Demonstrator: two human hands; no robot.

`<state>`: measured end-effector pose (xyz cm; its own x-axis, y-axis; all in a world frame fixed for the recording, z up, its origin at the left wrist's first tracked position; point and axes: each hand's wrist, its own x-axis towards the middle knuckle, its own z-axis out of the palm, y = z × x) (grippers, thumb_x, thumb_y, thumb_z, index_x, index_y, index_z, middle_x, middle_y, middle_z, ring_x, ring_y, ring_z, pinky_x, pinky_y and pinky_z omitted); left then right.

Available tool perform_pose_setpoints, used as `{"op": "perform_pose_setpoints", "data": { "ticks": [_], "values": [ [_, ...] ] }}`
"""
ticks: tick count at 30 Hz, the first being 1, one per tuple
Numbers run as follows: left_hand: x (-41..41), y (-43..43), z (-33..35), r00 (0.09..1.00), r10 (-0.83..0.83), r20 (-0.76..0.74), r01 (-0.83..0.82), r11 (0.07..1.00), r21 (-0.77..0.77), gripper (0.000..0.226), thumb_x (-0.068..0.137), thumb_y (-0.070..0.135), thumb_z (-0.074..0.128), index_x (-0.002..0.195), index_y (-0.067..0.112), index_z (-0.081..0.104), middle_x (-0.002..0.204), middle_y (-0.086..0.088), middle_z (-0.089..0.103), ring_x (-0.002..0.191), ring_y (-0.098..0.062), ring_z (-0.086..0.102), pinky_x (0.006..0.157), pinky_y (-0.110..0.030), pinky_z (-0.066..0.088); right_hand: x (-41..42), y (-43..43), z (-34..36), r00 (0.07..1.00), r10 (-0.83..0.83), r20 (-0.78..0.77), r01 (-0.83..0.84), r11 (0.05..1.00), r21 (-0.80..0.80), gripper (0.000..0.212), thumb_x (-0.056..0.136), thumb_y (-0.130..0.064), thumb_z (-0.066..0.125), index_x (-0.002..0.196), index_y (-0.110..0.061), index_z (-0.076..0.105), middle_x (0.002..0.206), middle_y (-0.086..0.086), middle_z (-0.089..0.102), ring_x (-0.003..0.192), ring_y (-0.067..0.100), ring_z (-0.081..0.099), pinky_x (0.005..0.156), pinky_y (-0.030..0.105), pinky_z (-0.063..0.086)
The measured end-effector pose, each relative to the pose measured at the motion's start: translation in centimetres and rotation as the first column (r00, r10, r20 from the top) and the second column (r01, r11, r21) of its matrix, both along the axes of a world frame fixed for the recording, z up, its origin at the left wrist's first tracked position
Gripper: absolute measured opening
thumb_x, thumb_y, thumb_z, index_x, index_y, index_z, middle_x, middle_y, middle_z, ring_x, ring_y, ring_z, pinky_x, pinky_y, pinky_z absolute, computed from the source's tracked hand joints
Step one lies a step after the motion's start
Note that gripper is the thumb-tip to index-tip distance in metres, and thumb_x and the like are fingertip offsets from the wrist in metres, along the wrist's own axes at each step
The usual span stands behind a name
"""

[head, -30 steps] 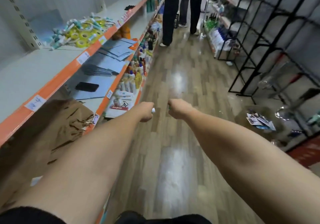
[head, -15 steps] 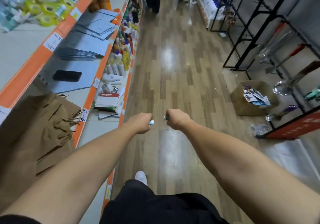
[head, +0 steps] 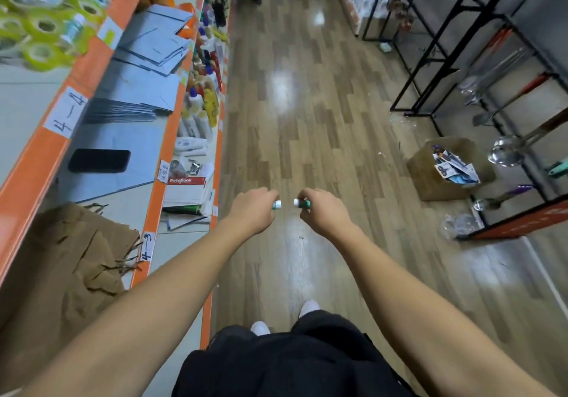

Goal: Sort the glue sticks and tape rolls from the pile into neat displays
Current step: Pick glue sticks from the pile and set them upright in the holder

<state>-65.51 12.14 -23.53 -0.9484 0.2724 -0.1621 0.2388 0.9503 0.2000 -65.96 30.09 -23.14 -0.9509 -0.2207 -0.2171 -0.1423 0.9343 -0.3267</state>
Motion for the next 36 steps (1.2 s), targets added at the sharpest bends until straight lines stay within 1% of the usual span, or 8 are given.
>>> {"op": "perform_pose_setpoints", "data": {
  "ticks": [9,13,19,22,25,30,33,36],
  "values": [
    [-9.8,1.3,1.2,0.993,-0.039,-0.109,0.042,0.999,0.019,0.015,0.091,0.023,0.05,0.105,0.022,0.055,0.095,0.0,0.057,0.088,-0.023,0.057,0.066,-0.033,0.037,-10.5,1.5,0.1,0.999,0.016,-0.052,-0.017,1.0,-0.009,0.03,0.087,-0.016,0.058,0.116,-0.021,0.061,0.111,0.0,0.064,0.102,0.026,0.059,0.083,0.039,0.048],
    [-15.4,2.1,1.9,0.995,0.015,-0.095,-0.013,1.0,0.022,0.021,0.092,0.022,0.049,0.112,0.022,0.056,0.101,-0.001,0.058,0.095,-0.024,0.056,0.075,-0.036,0.043,-17.4,2.2,0.6,0.997,0.042,-0.058,-0.042,0.999,0.001,0.029,0.086,-0.016,0.058,0.114,-0.022,0.061,0.11,0.001,0.064,0.102,0.026,0.059,0.081,0.039,0.049],
    [-23.0,2.8,3.2,0.99,0.099,-0.098,-0.093,0.994,0.061,0.022,0.093,0.02,0.05,0.113,0.021,0.057,0.102,-0.001,0.059,0.092,-0.021,0.057,0.069,-0.031,0.039,-26.4,2.9,1.7,0.995,0.084,-0.058,-0.085,0.996,-0.005,0.029,0.085,-0.016,0.057,0.114,-0.023,0.061,0.104,0.001,0.063,0.098,0.026,0.059,0.076,0.038,0.049],
    [-26.5,2.8,3.6,0.989,0.132,-0.074,-0.126,0.989,0.08,0.021,0.093,0.021,0.051,0.113,0.02,0.057,0.1,0.0,0.059,0.09,-0.021,0.057,0.07,-0.033,0.042,-29.7,2.5,1.9,0.995,0.086,-0.048,-0.087,0.996,-0.018,0.029,0.085,-0.017,0.056,0.113,-0.023,0.061,0.103,0.001,0.063,0.096,0.026,0.06,0.076,0.04,0.051],
    [-30.2,2.4,3.5,0.988,0.146,-0.045,-0.142,0.987,0.076,0.021,0.092,0.021,0.05,0.112,0.02,0.057,0.1,-0.001,0.059,0.091,-0.024,0.057,0.073,-0.036,0.046,-32.8,2.2,1.7,0.997,0.075,-0.027,-0.076,0.997,-0.03,0.028,0.086,-0.017,0.056,0.113,-0.024,0.061,0.102,0.0,0.063,0.095,0.025,0.06,0.075,0.04,0.052],
    [-37.4,1.0,2.6,0.99,0.142,-0.013,-0.14,0.986,0.093,0.02,0.092,0.021,0.051,0.111,0.021,0.057,0.098,-0.001,0.058,0.088,-0.024,0.057,0.068,-0.034,0.042,-39.4,0.9,1.3,0.996,0.086,0.0,-0.086,0.996,-0.024,0.03,0.087,-0.017,0.056,0.115,-0.024,0.06,0.107,0.0,0.064,0.1,0.024,0.059,0.075,0.038,0.051],
    [-42.6,-0.4,2.1,0.989,0.147,0.0,-0.146,0.984,0.106,0.022,0.091,0.02,0.051,0.112,0.022,0.057,0.101,-0.001,0.059,0.094,-0.025,0.057,0.075,-0.038,0.047,-44.5,-0.5,1.2,0.996,0.086,-0.003,-0.086,0.996,-0.025,0.031,0.086,-0.017,0.056,0.116,-0.023,0.061,0.107,0.001,0.063,0.1,0.024,0.059,0.076,0.037,0.051],
    [-48.4,-2.3,2.2,0.994,0.112,-0.008,-0.11,0.988,0.106,0.023,0.092,0.02,0.05,0.113,0.022,0.057,0.104,-0.002,0.06,0.097,-0.026,0.058,0.077,-0.038,0.047,-50.4,-2.4,1.4,0.998,0.062,-0.026,-0.062,0.998,-0.023,0.032,0.086,-0.018,0.057,0.118,-0.023,0.061,0.109,0.0,0.064,0.103,0.025,0.059,0.076,0.036,0.05]
  ]
}}
